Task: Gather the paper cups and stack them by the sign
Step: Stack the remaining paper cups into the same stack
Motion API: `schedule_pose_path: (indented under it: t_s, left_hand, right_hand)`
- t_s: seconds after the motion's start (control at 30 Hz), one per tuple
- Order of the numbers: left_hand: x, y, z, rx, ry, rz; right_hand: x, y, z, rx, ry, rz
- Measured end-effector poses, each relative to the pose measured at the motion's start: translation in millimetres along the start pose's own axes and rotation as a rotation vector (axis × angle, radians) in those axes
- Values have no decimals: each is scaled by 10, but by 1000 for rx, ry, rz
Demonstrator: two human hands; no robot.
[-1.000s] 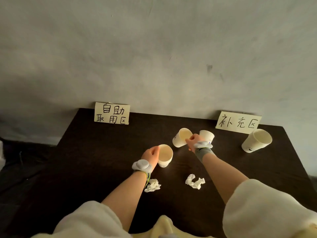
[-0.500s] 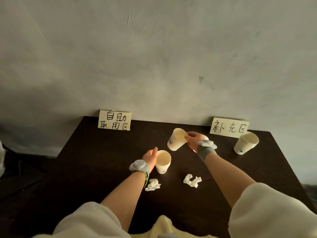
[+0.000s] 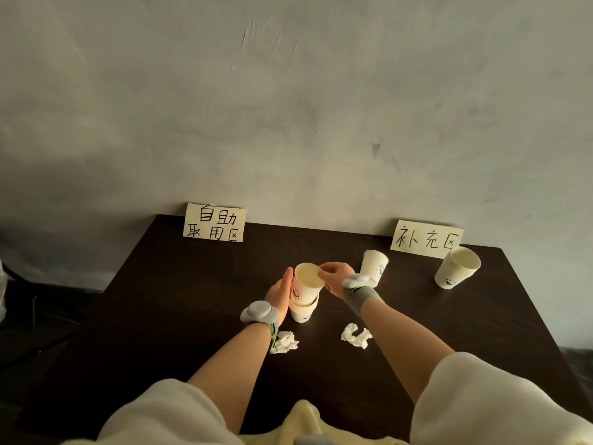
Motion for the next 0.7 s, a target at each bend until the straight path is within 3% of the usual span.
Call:
schedule_pose_path:
  t_s: [0.1, 0.23, 0.4, 0.7]
  left_hand:
    - [2, -9, 3, -13, -131, 224]
    - [94, -32, 49, 0, -214, 384]
    - [109, -108, 25, 37, -325, 455]
    - [-13, -261, 78, 81, -289, 532]
  right_hand:
    - [-1, -34, -56, -12, 109, -192]
    - [-102, -88, -118, -8, 82, -257]
    - [-329, -181, -162, -25, 22, -80]
    - [-383, -183, -67, 1, -48, 28]
Point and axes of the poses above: each hand's wrist, its own z-axis towards the middle knuckle, its own y-axis out of the back of the hand, x = y × z, the point moved 3 cm from there along z, towards the middle knuckle, and after that the axes turned 11 degrees about -x, right-handed, at the moved point
